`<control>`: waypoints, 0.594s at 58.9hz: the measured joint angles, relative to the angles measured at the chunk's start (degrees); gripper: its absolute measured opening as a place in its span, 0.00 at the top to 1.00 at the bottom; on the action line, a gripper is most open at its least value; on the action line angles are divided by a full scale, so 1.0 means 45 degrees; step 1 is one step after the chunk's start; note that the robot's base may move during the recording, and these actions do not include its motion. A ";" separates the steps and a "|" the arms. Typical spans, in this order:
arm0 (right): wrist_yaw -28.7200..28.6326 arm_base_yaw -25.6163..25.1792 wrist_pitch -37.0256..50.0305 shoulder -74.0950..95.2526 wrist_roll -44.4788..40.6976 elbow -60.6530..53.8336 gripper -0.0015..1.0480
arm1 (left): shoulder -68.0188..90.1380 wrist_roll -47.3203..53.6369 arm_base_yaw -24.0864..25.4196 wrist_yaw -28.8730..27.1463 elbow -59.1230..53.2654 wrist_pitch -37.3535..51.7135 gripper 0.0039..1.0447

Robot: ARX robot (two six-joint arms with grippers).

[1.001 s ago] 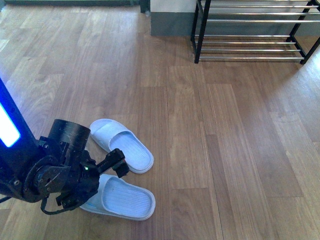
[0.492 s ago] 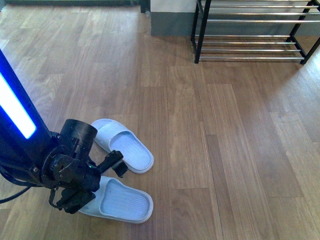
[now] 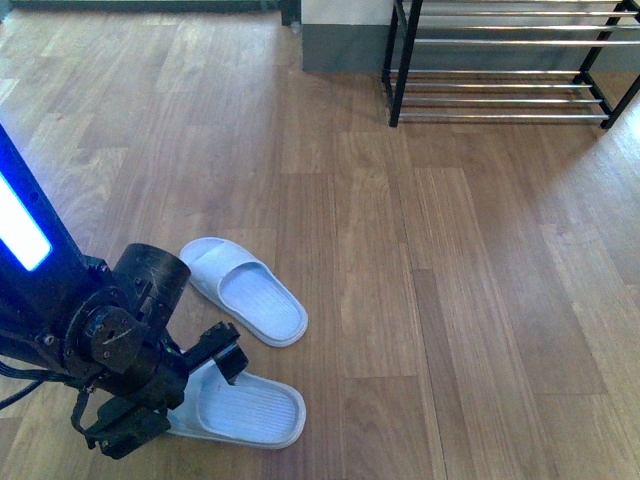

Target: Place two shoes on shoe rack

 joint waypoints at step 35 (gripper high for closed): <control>0.0000 0.0000 0.0000 0.0000 0.0000 0.0000 0.09 | 0.2584 0.2429 0.0646 -0.2263 0.1166 0.0933 0.09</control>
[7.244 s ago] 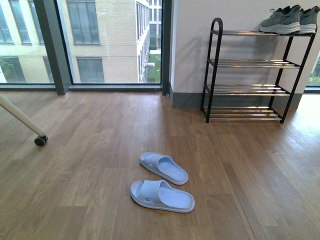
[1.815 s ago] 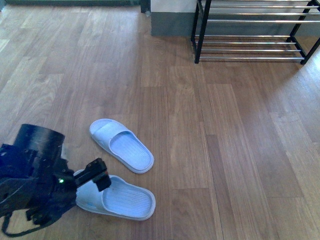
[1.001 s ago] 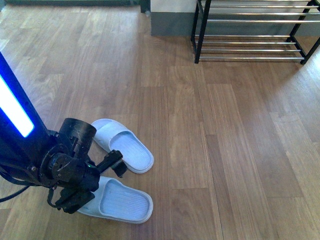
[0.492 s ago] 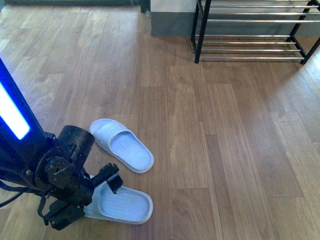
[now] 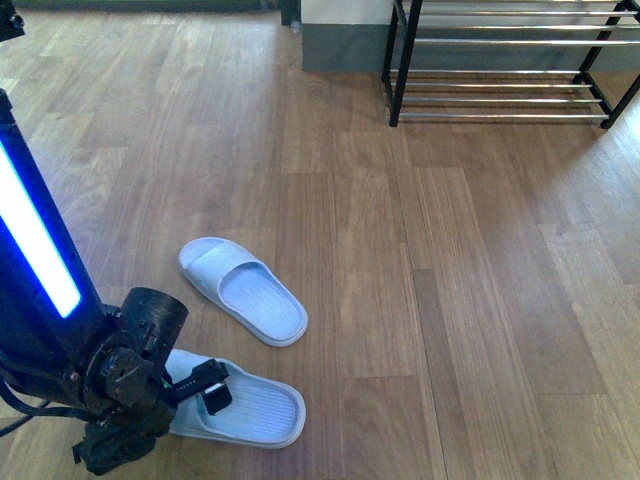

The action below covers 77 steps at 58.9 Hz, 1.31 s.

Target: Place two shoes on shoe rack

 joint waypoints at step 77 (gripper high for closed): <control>0.0000 0.0000 0.0000 0.0000 0.0000 0.0000 0.09 | -0.6309 0.7912 0.1962 -0.2113 -0.5503 0.3128 0.98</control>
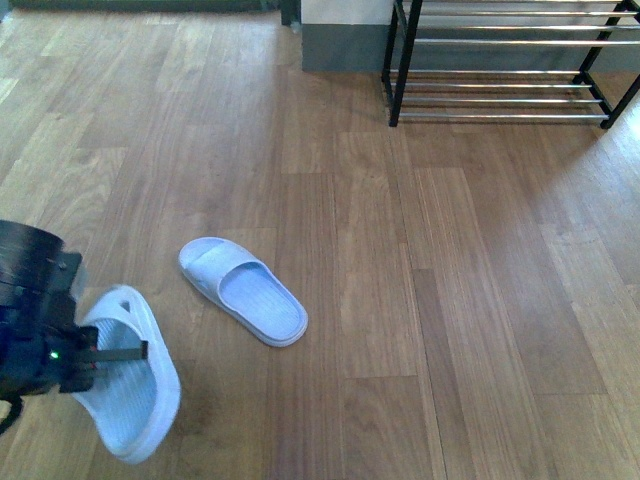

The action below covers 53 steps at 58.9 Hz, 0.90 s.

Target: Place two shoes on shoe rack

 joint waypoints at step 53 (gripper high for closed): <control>0.0000 0.0000 0.0000 0.0000 0.0000 0.0000 0.09 | -2.1935 0.7805 0.3983 0.0937 -0.6946 -0.3147 0.98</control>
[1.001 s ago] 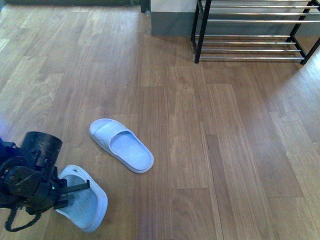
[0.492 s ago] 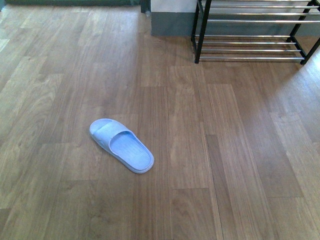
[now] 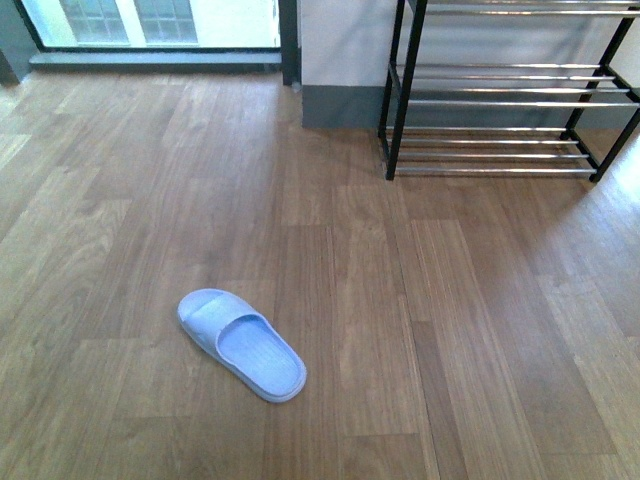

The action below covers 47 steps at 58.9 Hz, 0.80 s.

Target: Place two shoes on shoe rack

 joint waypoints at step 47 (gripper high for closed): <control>0.0005 0.0000 0.0000 -0.0005 0.0000 0.0000 0.09 | -0.0005 0.0000 -0.0005 0.0010 -0.0034 0.0000 0.98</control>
